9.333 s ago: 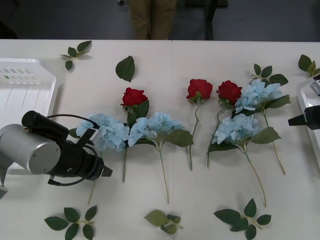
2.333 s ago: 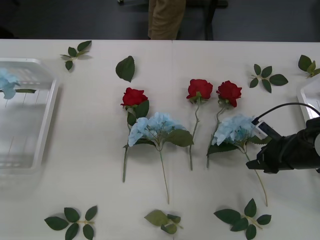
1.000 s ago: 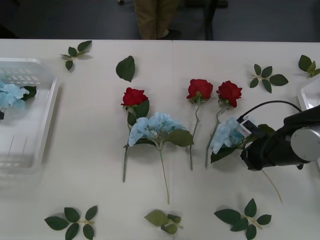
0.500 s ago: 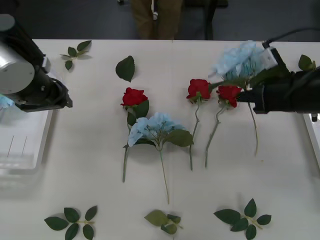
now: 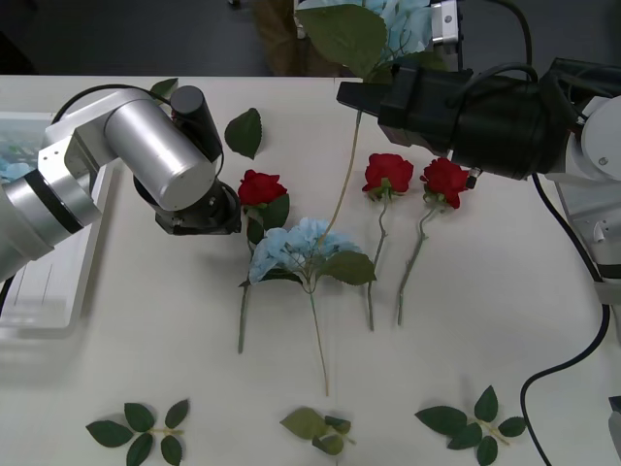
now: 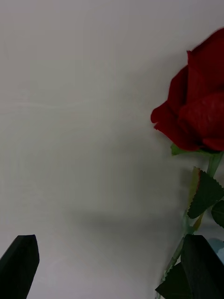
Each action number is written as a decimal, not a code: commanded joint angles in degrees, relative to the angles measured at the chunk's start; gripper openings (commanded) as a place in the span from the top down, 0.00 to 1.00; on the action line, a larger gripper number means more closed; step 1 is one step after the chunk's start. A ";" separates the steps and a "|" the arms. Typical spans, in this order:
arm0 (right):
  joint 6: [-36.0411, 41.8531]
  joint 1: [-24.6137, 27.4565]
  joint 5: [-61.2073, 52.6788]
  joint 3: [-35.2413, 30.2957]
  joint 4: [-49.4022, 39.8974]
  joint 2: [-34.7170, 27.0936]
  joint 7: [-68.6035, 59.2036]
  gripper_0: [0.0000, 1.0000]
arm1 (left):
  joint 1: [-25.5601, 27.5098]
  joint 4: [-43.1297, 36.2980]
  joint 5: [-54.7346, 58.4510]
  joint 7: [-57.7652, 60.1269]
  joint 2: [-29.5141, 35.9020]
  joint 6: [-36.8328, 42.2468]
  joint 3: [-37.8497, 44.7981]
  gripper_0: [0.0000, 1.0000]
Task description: Place the red flowers into the right box and the blue flowers into the left box. If a person shows an open palm, hand one flower to the person first, then continue sorting.
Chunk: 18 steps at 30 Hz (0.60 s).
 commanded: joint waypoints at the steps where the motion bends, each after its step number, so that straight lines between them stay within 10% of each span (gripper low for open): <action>1: -1.03 -1.96 -1.29 0.66 -1.44 0.83 -0.66 1.00 | -5.02 0.92 -0.39 0.89 -1.50 -0.73 -3.49 0.12; 12: -1.21 -1.79 -0.93 0.57 -1.44 -0.49 -0.49 1.00 | -6.07 -8.84 20.18 -9.65 10.63 -6.00 1.26 0.12; 18: -1.56 -1.88 -1.11 0.66 -1.44 -0.49 -0.49 1.00 | 1.66 -14.11 32.57 -25.47 14.06 -14.53 12.24 0.11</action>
